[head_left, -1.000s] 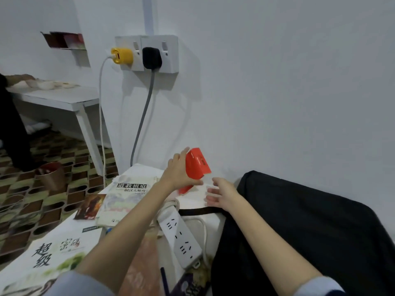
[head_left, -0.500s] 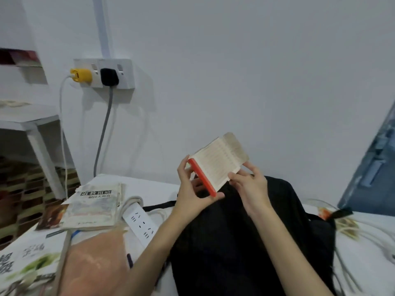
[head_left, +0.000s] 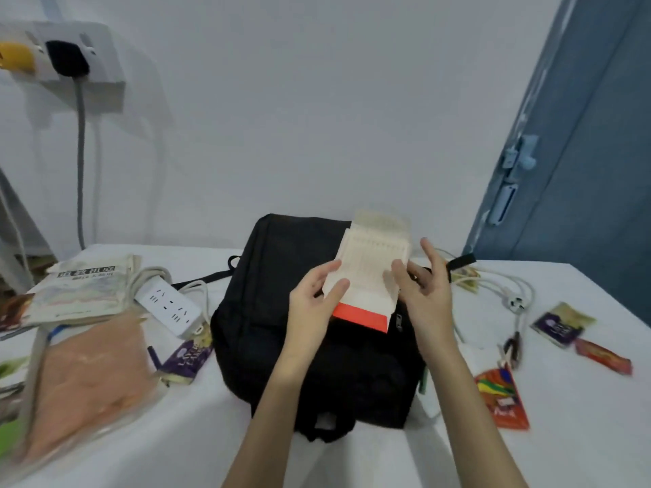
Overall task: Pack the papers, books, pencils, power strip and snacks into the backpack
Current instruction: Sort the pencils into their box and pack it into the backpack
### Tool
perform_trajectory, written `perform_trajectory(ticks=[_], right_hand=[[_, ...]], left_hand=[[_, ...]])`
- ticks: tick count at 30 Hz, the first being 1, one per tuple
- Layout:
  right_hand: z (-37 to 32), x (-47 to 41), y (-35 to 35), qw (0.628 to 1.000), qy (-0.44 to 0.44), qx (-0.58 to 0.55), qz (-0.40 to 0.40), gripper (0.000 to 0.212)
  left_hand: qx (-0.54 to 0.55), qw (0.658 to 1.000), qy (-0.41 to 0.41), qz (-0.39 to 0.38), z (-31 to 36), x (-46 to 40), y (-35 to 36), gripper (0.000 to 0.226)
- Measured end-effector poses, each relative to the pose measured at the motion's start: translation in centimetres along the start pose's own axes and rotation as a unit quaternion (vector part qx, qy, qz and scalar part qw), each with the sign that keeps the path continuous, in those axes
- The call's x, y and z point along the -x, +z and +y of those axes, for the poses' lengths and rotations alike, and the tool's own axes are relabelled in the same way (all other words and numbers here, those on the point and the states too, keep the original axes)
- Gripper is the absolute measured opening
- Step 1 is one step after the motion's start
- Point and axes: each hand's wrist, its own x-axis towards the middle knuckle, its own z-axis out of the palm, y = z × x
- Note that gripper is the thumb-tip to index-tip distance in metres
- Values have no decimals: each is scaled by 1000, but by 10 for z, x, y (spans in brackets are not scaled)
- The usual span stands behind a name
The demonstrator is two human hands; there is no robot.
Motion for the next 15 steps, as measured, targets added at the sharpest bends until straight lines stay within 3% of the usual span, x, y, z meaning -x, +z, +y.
perform_trajectory(ticks=[3,6,10,13,15], right_hand=[[-3,29,-27,995,-39,51,-71,47],[3,47,-55,977,-45,147,-149,46],[7,48,-86,982,-95,146,-79,14],[6,46,-112,986,-101,135,-11,15],[2,46,-126,994,-68,81,28,12]], left_hand=[[19,998,-21,47,0,9,26,27],[44,998,-44,33,2,19,45,32],[81,991,-90,-56,9,35,75,42],[83,984,-99,-126,9,47,98,51],[80,984,-90,-134,8,52,112,44]])
